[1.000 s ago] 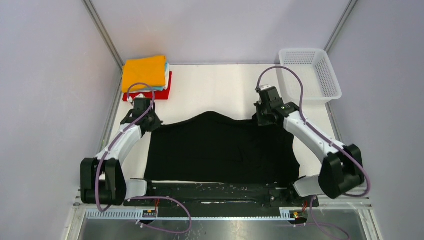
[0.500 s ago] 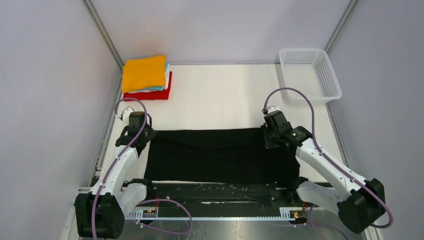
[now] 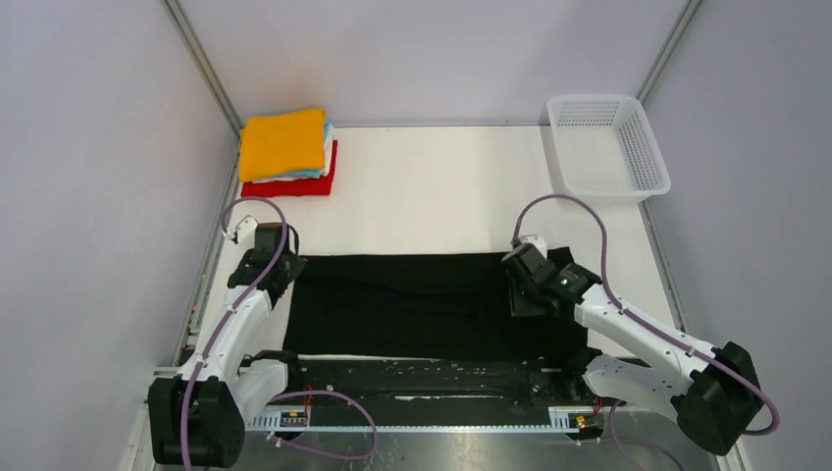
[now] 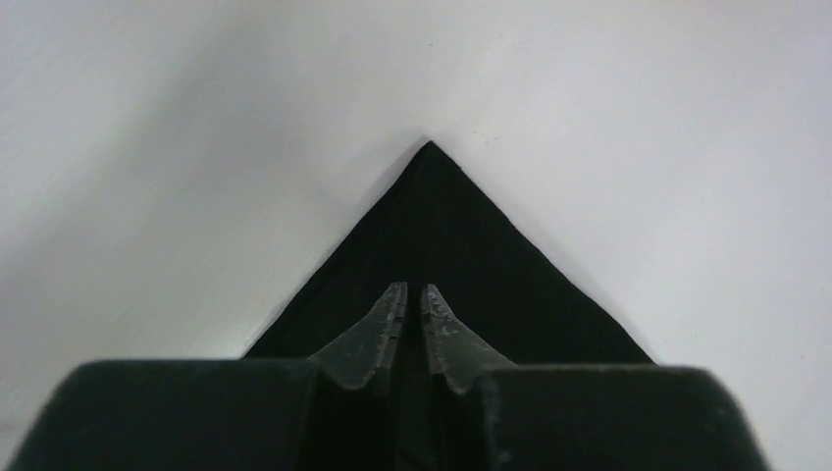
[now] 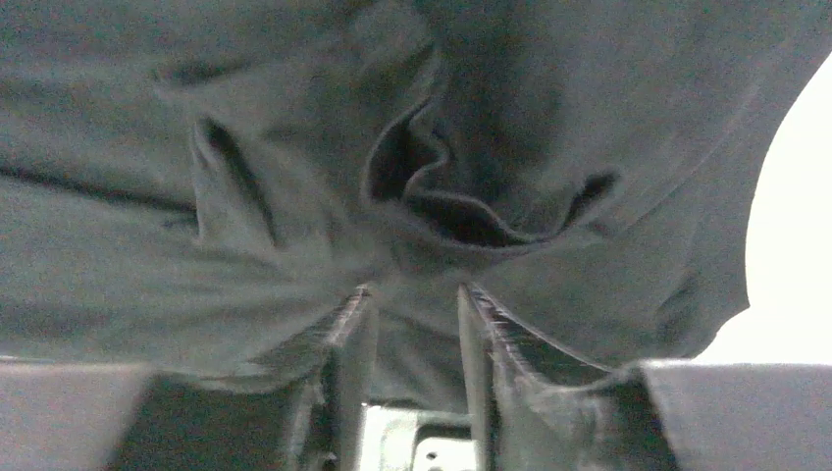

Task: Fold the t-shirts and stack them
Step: Fold the other side of the tshirt into a rectangle, then rotate the tshirt 90 degrees

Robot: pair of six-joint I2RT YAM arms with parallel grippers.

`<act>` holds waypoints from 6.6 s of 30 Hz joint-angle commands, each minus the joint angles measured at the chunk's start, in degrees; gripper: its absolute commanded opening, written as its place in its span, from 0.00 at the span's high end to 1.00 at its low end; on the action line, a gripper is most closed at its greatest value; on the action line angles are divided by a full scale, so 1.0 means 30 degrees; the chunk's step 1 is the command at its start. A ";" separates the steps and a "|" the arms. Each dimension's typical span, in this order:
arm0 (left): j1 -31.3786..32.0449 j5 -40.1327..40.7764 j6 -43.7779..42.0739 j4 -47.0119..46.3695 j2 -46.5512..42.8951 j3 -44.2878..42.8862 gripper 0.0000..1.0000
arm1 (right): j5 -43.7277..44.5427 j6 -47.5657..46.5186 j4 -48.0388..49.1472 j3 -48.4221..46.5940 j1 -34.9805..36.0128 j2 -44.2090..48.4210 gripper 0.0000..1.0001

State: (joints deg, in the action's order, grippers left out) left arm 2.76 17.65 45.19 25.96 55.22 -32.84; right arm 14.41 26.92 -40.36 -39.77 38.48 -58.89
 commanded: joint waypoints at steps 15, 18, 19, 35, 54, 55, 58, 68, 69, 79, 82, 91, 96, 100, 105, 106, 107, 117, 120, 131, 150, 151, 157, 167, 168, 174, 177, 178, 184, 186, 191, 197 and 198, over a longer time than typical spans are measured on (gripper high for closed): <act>-0.0248 -0.2354 0.0669 0.0974 -0.4029 -0.1010 0.01 | 0.1420 0.4106 -0.0343 0.2063 0.4312 1.0860 0.01; -0.0219 -0.5130 0.0217 -0.0573 -0.2822 -0.0694 0.01 | 0.3927 0.2981 0.0711 0.1404 0.4121 0.7839 0.00; -0.0193 -0.5679 0.0115 -0.0962 -0.2283 -0.0608 0.01 | 0.4142 0.2545 0.1170 0.1173 0.3856 0.6640 0.01; -0.0056 -0.6372 -0.0706 -0.1875 0.0412 -0.0156 0.01 | -0.5348 -0.2263 0.7601 0.1325 -0.1672 -0.3149 0.01; -0.0072 -0.6168 -0.0826 -0.1966 0.0954 -0.0180 0.01 | -1.1057 -0.0362 0.6462 0.3037 0.0544 0.0102 0.01; -0.0072 -0.6190 -0.0825 -0.1971 0.0950 -0.0196 0.01 | -1.1375 -0.0268 0.6035 0.2922 0.1010 0.0524 0.00; -0.0070 -0.6147 -0.0854 -0.1987 0.0987 -0.0207 0.01 | -1.1354 0.0002 0.4311 0.2504 0.2290 0.1572 0.00; -0.0070 -0.6192 -0.0853 -0.1827 0.0847 -0.0253 0.01 | -0.7055 0.0590 0.1844 0.1679 0.2862 0.5120 0.01; -0.0072 -0.6284 -0.0869 -0.1833 0.0842 -0.0249 0.01 | -0.6229 0.1181 0.1902 0.1833 0.2875 0.5238 0.00; 0.2034 -0.8291 -0.0077 -0.2770 0.0899 -0.0061 0.01 | -0.2997 0.6618 0.4475 0.4179 0.0375 0.1530 0.01; 0.3205 -0.7987 0.0059 -0.2923 0.1324 0.0036 0.01 | -0.5558 0.6528 0.6350 0.4471 -0.1927 -0.0845 0.00; 0.4647 -0.7886 0.0584 -0.3821 0.3575 0.1163 0.01 | -0.6833 0.3840 0.7851 -0.0238 -0.4862 -0.8320 0.02; 0.6584 -0.9065 0.1783 -0.4330 0.4339 0.1628 0.01 | -0.8599 0.2513 0.7059 -0.5422 -0.6634 -1.3307 0.02; 0.9634 -0.8659 0.4018 -0.5283 0.4453 0.2097 0.01 | -0.9528 0.1896 0.5369 -1.1028 -0.7049 -1.7133 0.02; 1.3138 -0.9260 0.7157 -0.9744 0.6333 0.1751 0.01 | -1.0493 0.0774 0.0609 -1.9583 -0.7260 -2.2541 0.02; 1.3932 -0.9041 0.7603 -1.0579 0.6969 0.1349 0.01 | -1.0844 0.0790 -0.0757 -2.1365 -0.7326 -2.3675 0.02; 1.4628 -0.8896 0.7813 -1.1116 0.7800 0.0698 0.01 | -1.1214 0.0773 -0.1452 -2.2829 -0.7345 -2.4608 0.02; 1.8741 -1.1290 0.8285 -1.1954 1.4972 -0.6232 0.01 | -1.3842 0.1699 -0.6397 -3.7404 -0.7372 -3.2440 0.02; 1.9142 -1.1249 0.8048 -1.1703 1.4385 -0.6274 0.01 | -1.4866 0.1854 -0.3923 -3.5349 -0.7398 -3.1287 0.01; 1.9208 -0.2375 0.3825 -0.3198 0.2129 -0.2866 0.01 | -0.9641 -0.1605 -0.5171 -3.2805 -0.7027 -2.4491 0.02; 1.7016 0.1618 0.5659 0.0866 -0.4071 0.1514 0.01 | -0.3863 0.0558 0.2144 -1.1399 -0.0142 -1.4895 0.02; 1.7013 0.1617 0.5852 0.0792 -0.3860 0.1557 0.01 | -0.3691 0.0591 0.2214 -1.1673 -0.0156 -1.5307 0.02; 1.6940 0.1097 0.6057 -0.0470 -0.3495 0.2012 0.01 | -0.2784 0.0734 0.1601 -1.3765 -0.0207 -1.8514 0.02; 1.6774 0.0749 0.4993 -0.0846 -0.2528 0.1425 0.01 | -0.4141 0.0504 0.0111 -1.8602 -0.1610 -2.2177 0.02; 1.6774 0.0596 0.4865 -0.0919 -0.2305 0.1374 0.01 | -0.4330 0.0443 -0.0256 -1.9331 -0.1771 -2.2447 0.02; 1.6771 -0.1713 0.4363 -0.2213 -0.0898 0.1558 0.01 | -0.4591 -0.0703 -0.2082 -2.3764 -0.2133 -2.2974 0.02; 1.6766 -0.3376 0.4126 -0.2860 -0.0358 0.2034 0.01 | -0.4746 -0.1024 -0.1872 -2.3427 -0.2112 -2.1308 0.01; 1.6780 -0.3911 0.4101 -0.3065 -0.0272 0.2226 0.01 | -0.4746 -0.1032 -0.1427 -2.2596 -0.2090 -2.0368 0.02; 1.7987 -0.7326 0.4376 -0.4816 0.0333 0.3703 0.17 | -0.5312 -0.0047 0.3302 -1.2474 -0.2104 -1.2683 0.02; 1.8476 -0.7728 0.4642 -0.4747 0.0647 0.4008 0.26 | -0.5510 0.0740 0.4656 -0.8746 -0.2105 -0.9987 0.02; 1.9354 -0.8182 0.5412 -0.4898 0.1337 0.4499 0.42 | -0.7581 0.3322 0.6369 -0.0787 -0.2101 -0.4659 0.02; 2.0055 -0.8870 0.5584 -0.5736 0.2529 0.4307 0.63 | -0.9402 0.4251 0.4269 0.2861 -0.1923 -0.0367 0.16; 2.0146 -0.8988 0.5678 -0.5724 0.2689 0.4312 0.64 | -0.9536 0.4084 0.3494 0.3157 -0.1909 0.0132 0.18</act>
State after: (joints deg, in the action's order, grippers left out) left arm 62.06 -6.52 61.34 10.72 61.36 -20.10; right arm -9.61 37.21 -25.91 -31.66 32.16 -64.69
